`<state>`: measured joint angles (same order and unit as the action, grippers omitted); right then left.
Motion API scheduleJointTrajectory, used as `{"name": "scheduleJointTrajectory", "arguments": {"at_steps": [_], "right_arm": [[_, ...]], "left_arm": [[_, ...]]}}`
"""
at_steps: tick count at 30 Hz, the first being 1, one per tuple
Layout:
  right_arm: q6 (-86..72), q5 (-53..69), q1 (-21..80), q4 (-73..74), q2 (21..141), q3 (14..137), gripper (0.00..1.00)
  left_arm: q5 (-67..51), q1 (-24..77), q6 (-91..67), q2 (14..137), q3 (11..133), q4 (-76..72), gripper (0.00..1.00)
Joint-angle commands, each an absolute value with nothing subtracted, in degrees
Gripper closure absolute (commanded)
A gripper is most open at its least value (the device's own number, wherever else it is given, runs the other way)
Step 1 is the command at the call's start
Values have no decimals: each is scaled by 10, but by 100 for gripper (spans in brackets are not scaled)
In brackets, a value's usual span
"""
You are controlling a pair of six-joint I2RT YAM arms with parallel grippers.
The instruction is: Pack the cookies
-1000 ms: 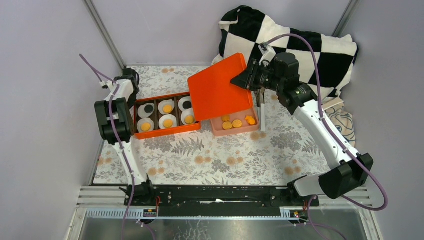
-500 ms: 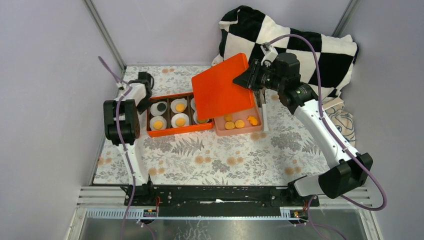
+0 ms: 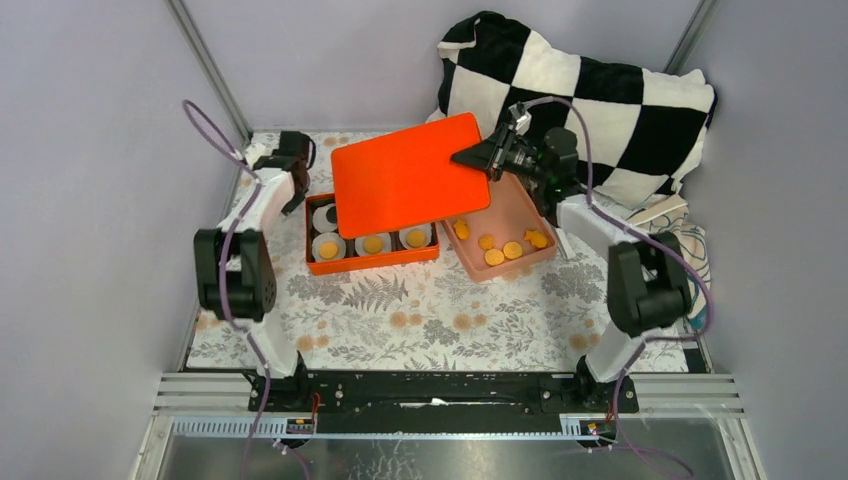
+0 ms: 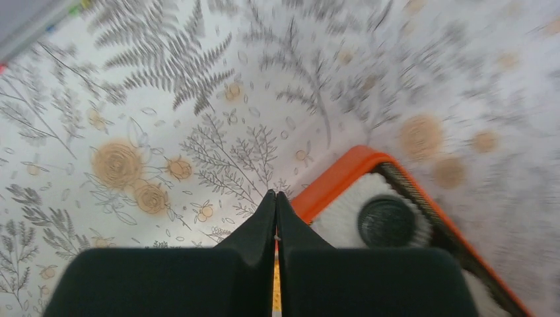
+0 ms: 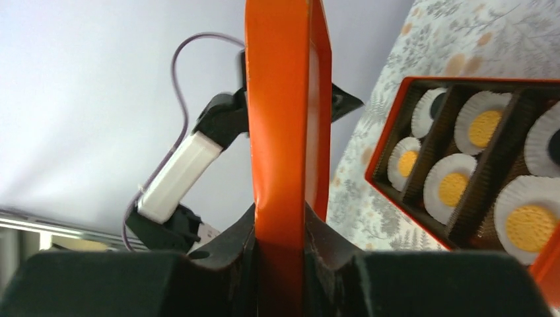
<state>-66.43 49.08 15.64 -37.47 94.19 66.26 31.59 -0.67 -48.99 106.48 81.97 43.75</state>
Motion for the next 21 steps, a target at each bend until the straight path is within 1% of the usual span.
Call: {"name": "scheduleJointTrajectory", "arguments": {"at_steps": [1, 6, 10, 13, 17, 21], "right_arm": [[-861, 540, 160, -662, 1032, 671, 100], [-862, 529, 185, -666, 1105, 711, 100], [-866, 500, 219, -678, 1159, 748, 100], [-871, 466, 250, -685, 1196, 771, 100], [-843, 410, 278, -655, 1227, 781, 100], [-791, 380, 293, -596, 1251, 806, 100]], "left_arm": [[383, -3, -525, 946, 827, 443, 100], [400, -3, -496, 865, 832, 442, 100], [339, -2, -479, 834, 823, 428, 100], [299, 34, -481, 794, 772, 394, 100], [310, 91, -477, 735, 693, 348, 100], [298, 100, -469, 681, 650, 346, 100]]}}
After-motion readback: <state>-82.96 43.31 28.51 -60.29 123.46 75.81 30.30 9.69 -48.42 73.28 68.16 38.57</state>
